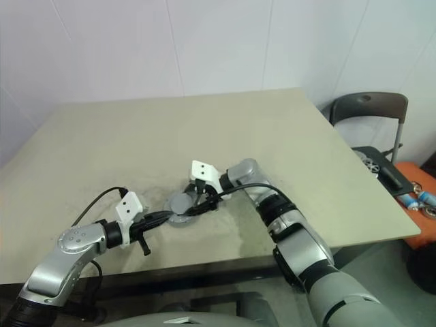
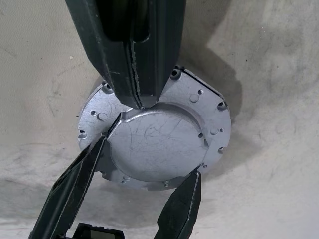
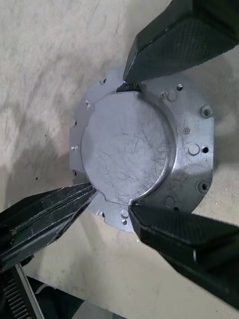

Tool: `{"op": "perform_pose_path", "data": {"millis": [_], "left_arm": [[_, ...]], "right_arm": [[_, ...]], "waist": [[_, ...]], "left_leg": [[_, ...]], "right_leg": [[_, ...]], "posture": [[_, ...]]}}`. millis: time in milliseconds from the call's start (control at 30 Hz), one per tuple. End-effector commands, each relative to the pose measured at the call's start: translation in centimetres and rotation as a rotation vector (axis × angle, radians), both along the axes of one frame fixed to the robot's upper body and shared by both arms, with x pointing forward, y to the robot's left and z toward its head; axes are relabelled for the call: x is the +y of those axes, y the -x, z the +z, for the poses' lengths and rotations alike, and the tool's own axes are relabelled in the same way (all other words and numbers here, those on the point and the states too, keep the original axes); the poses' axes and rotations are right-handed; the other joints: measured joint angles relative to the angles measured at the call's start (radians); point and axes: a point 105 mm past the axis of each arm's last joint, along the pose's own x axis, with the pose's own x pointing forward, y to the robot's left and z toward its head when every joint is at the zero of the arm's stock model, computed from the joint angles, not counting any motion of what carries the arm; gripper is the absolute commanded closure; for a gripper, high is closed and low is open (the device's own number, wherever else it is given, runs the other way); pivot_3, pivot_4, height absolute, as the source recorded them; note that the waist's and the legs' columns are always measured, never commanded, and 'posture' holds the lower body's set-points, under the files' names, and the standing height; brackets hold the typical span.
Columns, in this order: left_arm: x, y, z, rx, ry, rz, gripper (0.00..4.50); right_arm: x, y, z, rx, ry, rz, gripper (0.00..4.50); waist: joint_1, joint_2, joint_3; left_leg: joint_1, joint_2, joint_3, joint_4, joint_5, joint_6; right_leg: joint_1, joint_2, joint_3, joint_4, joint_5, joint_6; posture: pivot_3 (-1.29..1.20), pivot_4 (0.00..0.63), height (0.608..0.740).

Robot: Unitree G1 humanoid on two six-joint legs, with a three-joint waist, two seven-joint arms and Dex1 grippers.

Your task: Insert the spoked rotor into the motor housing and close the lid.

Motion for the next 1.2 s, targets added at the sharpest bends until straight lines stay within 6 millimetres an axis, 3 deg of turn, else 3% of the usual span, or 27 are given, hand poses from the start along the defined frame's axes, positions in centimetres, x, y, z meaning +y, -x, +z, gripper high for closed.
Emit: {"op": "perform_pose_path", "data": {"millis": [33, 467, 633, 867, 1000, 1200], "left_arm": [[0.1, -0.3, 0.1, -0.003, -0.017, 0.007, 4.5], [0.1, -0.5, 0.1, 0.0, -0.02, 0.0, 4.5], [0.0, -0.5, 0.1, 0.0, -0.019, -0.008, 4.5], [-0.5, -0.4, 0.2, -0.001, -0.011, -0.031, 4.5], [-0.8, 0.0, 0.2, 0.012, 0.0, -0.052, 4.5], [-0.9, 0.8, 0.2, 0.039, 0.002, -0.086, 4.5]], "right_arm": [[-1.1, 0.6, -1.8, 0.052, 0.094, -0.012, 0.03], [-2.5, 0.1, 1.3, 0.008, 0.066, -0.009, 0.03], [-2.7, 0.4, 1.5, 0.01, 0.065, -0.008, 0.03], [-2.8, 0.1, 3.8, 0.099, -0.076, -0.074, 0.03], [-3.8, -0.4, 5.1, 0.136, -0.142, -0.13, 0.03], [-6.2, -0.5, 5.0, 0.215, -0.157, -0.235, 0.03]], "waist": [[-0.001, 0.0, 0.0], [0.028, 0.0, 0.002], [0.027, 0.001, 0.003], [0.028, 0.0, 0.004], [0.029, 0.0, 0.004], [0.03, 0.0, 0.004]], "left_leg": [[0.0, 0.0, 0.0, 0.0, 0.0, 0.0], [-0.005, -0.001, 0.0, -0.008, 0.0, 0.0], [-0.006, -0.001, 0.0, -0.015, 0.0, 0.0], [-0.007, -0.002, 0.0, -0.015, 0.0, 0.0], [-0.012, -0.002, 0.0, -0.015, 0.0, 0.0], [-0.021, -0.002, 0.0, -0.013, 0.0, 0.0]], "right_leg": [[0.0, 0.0, 0.0, 0.0, 0.0, 0.0], [-0.005, -0.002, -0.001, -0.009, 0.0, 0.0], [-0.008, -0.003, -0.001, -0.009, 0.0, -0.001], [-0.009, -0.003, -0.002, -0.01, -0.002, -0.003], [-0.014, -0.004, -0.002, -0.01, -0.001, -0.001], [-0.022, -0.004, -0.002, -0.009, 0.0, -0.001]], "posture": [[0.0, 0.0, 0.74], [0.0, 0.0, 0.74], [0.0, 0.0, 0.74], [0.0, 0.0, 0.74], [0.0, 0.0, 0.74], [0.0, 0.0, 0.74]]}}
